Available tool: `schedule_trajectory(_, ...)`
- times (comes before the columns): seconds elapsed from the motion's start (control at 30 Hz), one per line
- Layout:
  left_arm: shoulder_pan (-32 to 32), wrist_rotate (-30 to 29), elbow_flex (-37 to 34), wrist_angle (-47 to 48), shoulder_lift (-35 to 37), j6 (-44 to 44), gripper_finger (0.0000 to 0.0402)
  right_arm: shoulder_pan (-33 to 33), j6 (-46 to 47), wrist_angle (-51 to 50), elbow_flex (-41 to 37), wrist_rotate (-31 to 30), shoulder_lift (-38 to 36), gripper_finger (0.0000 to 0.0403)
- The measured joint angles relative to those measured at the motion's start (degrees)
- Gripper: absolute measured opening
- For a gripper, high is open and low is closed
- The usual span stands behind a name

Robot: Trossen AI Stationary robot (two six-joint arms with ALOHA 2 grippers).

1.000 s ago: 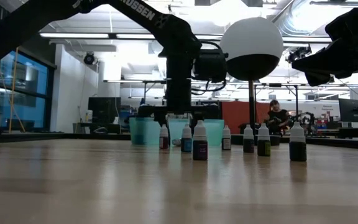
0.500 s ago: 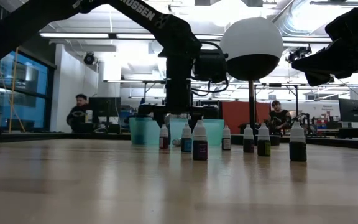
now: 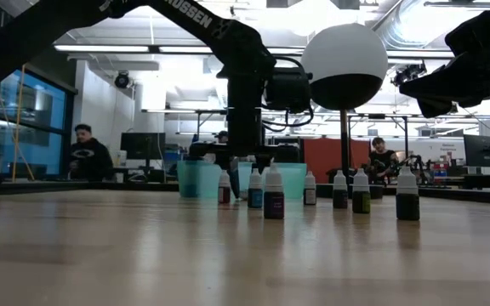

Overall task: Pick & Place food coloring
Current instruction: Put the small red food coloring bottle into the green bin

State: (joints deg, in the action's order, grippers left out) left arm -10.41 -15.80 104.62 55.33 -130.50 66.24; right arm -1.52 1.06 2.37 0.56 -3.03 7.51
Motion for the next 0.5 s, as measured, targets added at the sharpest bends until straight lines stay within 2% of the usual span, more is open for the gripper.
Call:
schedule_trajectory(0.2, 0.00, 0.98, 0.00, -0.51, 0.00, 0.18, 0.0061, 0.02, 0.00, 0.02, 0.00, -0.01, 0.00, 0.0000)
schedule_trajectory(0.5, -0.02, 5.42, 0.02, -2.47, 0.03, 2.94, 0.0053, 0.02, 0.02, 0.00, 0.00, 0.00, 0.00, 0.0000)
